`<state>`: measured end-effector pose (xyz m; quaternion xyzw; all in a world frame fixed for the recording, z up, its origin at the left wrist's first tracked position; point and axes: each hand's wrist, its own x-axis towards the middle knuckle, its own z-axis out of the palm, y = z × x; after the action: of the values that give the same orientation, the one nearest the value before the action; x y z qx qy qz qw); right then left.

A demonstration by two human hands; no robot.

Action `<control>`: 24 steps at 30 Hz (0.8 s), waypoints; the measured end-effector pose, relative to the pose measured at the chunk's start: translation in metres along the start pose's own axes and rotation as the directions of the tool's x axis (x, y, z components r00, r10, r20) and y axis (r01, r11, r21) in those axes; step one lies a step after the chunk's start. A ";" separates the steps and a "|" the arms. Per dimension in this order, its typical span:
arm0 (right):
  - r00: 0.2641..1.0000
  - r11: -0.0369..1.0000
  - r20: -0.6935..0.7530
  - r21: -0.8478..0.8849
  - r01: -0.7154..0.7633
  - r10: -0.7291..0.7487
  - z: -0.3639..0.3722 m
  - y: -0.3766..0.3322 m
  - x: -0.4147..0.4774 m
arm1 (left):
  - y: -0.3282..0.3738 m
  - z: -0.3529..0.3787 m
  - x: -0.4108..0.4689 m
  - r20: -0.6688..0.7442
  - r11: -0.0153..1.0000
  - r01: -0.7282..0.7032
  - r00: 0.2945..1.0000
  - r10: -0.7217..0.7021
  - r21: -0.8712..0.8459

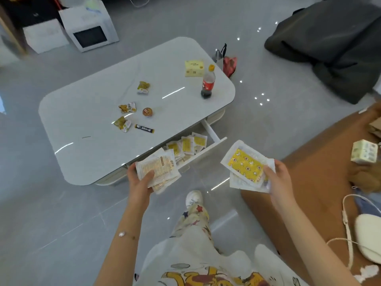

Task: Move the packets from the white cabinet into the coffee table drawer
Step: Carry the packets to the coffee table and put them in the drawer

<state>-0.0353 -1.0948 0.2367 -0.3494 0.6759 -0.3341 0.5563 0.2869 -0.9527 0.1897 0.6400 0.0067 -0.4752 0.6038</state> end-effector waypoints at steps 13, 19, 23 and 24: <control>0.961 0.939 0.178 -0.312 -0.147 0.210 0.180 0.067 0.255 | -0.099 0.041 0.237 -0.290 0.975 0.216 0.931 -0.224 -0.059; 0.902 0.870 0.338 -0.486 -0.078 0.270 0.282 0.178 0.375 | -0.200 0.018 0.356 -0.420 0.957 0.287 0.864 -0.280 -0.047; 0.872 0.816 0.379 -0.576 -0.038 0.309 0.328 0.240 0.428 | -0.244 0.003 0.409 -0.488 0.953 0.302 0.835 -0.256 0.018; 0.861 0.804 0.393 -0.594 -0.030 0.323 0.336 0.252 0.436 | -0.251 0.003 0.416 -0.512 0.954 0.297 0.825 -0.239 0.033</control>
<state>0.2105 -1.3495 -0.2540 -0.5032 0.6166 0.0345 0.6044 0.3668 -1.1225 -0.2587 0.7666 0.2272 -0.3715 0.4719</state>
